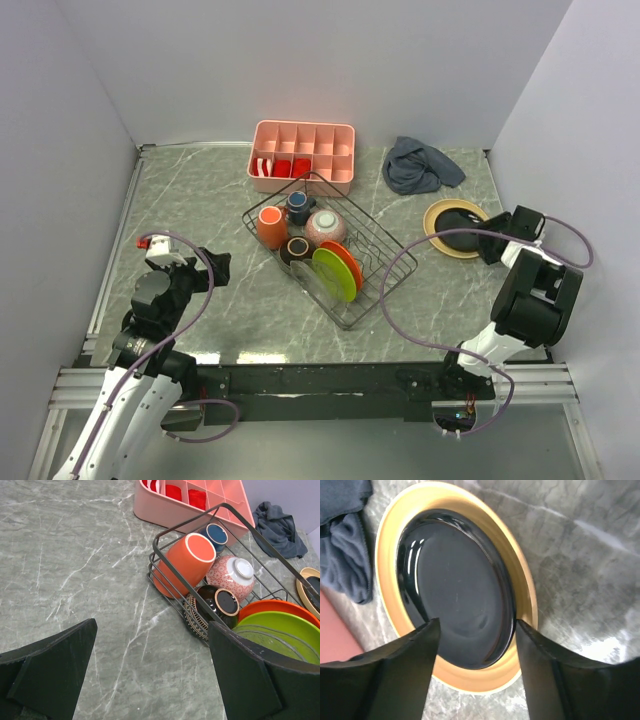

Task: Unload the mixed dishes from the dish rack
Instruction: Place the plate at the center of the board, then pick up the plate from the dish rack.

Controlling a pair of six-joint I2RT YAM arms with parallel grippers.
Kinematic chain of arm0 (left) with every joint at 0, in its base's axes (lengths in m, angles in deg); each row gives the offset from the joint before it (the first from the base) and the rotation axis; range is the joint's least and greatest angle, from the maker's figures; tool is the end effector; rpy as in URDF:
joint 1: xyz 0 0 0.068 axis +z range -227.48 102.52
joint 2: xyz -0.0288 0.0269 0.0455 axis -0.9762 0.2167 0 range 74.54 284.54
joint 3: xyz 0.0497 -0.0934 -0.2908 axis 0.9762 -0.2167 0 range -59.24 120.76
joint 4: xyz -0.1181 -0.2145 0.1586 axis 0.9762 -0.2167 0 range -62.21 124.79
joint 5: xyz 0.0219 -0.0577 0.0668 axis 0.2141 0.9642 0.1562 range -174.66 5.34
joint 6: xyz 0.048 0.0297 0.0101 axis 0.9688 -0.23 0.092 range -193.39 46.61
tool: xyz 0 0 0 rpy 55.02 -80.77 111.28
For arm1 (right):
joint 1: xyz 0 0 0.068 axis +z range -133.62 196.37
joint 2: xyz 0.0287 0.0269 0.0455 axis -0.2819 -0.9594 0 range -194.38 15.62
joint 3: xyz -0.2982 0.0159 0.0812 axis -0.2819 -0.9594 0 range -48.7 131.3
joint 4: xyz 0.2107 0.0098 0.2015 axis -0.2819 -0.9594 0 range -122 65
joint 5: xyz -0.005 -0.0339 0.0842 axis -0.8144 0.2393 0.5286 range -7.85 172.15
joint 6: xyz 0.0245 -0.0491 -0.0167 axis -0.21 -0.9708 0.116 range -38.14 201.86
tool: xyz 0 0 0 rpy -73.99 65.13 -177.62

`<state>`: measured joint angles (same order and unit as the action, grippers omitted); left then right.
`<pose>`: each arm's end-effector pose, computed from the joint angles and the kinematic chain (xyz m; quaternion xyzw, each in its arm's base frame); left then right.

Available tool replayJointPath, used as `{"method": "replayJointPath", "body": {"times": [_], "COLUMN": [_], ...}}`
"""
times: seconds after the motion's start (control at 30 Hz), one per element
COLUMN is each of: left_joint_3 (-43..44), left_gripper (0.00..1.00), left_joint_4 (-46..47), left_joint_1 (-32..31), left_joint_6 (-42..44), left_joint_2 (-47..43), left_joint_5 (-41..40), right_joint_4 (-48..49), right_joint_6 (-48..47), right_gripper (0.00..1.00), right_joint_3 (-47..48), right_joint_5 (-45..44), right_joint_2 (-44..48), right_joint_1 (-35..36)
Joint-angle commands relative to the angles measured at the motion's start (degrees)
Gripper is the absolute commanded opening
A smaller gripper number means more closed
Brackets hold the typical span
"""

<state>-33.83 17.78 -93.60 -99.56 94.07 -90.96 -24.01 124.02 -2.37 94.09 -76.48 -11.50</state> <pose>0.1141 -0.0282 0.2803 -0.1024 0.7652 -0.1892 0.6068 0.3114 -0.1552 0.1782 0.4941 0.7749 0.1428 0.3675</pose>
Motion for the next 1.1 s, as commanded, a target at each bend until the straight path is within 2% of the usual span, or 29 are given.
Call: {"method": "replayJointPath", "body": {"times": [0.0,0.13,0.23,0.4,0.53,0.7,1.07], "left_joint_3": [2.4,2.4,2.3,1.9,1.9,1.8,1.9], "left_gripper": [1.00,0.99,0.99,0.99,0.99,0.99,1.00], "left_joint_4": [1.8,2.1,2.2,2.9,3.0,3.2,3.4], "left_joint_1": [-0.1,-0.1,-0.1,-0.1,-0.1,-0.5,-1.5], "left_joint_6": [0.8,0.8,0.9,0.9,0.9,0.9,0.8], "left_joint_2": [-0.1,-0.5,-0.7,-1.1,-1.1,-0.7,0.5], "left_joint_5": [1.0,1.6,2.3,3.2,3.6,3.6,3.8], "right_joint_4": [-4.9,-9.1,-12.1,-14.7,-15.8,-16.9,-23.0], "right_joint_6": [-3.9,-6.5,-8.4,-12.1,-16.5,-22.7,-26.4], "right_gripper": [0.73,0.88,0.93,0.95,0.96,0.96,0.95], "right_joint_3": [4.1,5.4,6.4,6.3,6.7,6.1,4.8], "right_joint_5": [-2.8,-7.0,-10.1,-14.5,-16.9,-16.5,-12.8], "right_joint_2": [2.7,6.1,8.9,16.7,22.2,29.8,39.5], "right_joint_1": [1.4,3.9,6.0,12.1,20.6,30.1,47.2]}}
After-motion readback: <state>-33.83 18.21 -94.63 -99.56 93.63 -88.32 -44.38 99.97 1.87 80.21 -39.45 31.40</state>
